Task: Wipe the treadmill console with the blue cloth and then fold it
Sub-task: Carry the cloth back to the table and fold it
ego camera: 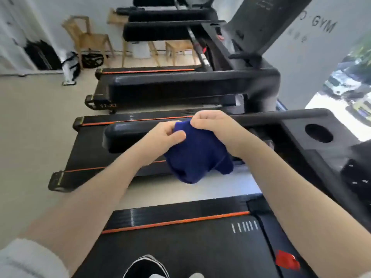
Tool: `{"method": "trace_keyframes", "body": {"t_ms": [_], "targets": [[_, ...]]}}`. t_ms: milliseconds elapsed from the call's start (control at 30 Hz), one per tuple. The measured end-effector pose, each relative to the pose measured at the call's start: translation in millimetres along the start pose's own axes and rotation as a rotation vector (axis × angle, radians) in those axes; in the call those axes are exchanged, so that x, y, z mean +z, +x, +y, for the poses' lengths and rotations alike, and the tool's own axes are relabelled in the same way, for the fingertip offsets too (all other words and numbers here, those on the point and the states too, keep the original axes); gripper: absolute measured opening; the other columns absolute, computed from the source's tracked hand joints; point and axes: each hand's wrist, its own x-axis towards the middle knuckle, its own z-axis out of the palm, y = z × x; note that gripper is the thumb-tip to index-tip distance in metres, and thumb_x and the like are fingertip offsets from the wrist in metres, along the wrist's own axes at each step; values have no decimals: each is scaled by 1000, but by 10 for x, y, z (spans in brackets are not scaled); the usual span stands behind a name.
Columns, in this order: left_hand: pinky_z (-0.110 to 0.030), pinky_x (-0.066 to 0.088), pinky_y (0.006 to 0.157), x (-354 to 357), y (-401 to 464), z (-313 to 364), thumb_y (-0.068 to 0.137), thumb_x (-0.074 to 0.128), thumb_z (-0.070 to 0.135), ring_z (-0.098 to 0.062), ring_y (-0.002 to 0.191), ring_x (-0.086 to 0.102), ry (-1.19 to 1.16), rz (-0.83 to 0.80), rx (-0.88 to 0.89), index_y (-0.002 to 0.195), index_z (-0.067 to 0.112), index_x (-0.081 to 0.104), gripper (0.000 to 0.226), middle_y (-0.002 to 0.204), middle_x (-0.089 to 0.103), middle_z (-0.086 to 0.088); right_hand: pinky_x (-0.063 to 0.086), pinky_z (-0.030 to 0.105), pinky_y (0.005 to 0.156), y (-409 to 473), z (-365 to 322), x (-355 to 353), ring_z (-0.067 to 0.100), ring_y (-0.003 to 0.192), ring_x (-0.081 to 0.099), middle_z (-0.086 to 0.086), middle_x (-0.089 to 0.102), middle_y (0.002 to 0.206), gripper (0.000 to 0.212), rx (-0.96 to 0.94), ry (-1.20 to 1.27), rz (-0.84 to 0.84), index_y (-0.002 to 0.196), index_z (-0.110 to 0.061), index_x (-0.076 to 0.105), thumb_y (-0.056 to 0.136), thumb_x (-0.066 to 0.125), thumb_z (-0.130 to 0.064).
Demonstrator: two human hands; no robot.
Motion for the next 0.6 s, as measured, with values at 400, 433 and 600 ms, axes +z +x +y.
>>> {"method": "trace_keyframes", "body": {"t_ms": [400, 433, 600], "targets": [[-20, 39, 56, -2539, -1957, -1590, 77, 66, 35, -5, 53, 47, 91, 551, -367, 65, 7, 56, 32, 52, 51, 7, 43, 24, 64, 1519, -315, 2942, 11, 67, 55, -3, 61, 66, 24, 118, 188, -270, 69, -16, 58, 92, 53, -15], [-17, 34, 51, -2753, -2149, -1695, 82, 65, 27, -1, 49, 42, 57, 634, -403, 57, 12, 50, 33, 46, 44, 11, 43, 27, 68, 1662, -291, 3278, 15, 72, 55, 0, 62, 72, 21, 158, 187, -272, 72, -16, 60, 92, 55, -18], [-29, 38, 65, -3769, -3032, -2060, 78, 58, 25, -20, 69, 51, -86, 987, -525, 66, 20, 58, 13, 69, 55, -7, 45, 32, 73, 2261, -294, 4887, 23, 79, 59, 9, 66, 87, 16, 342, 166, -351, 88, -12, 63, 91, 57, -27]]}}
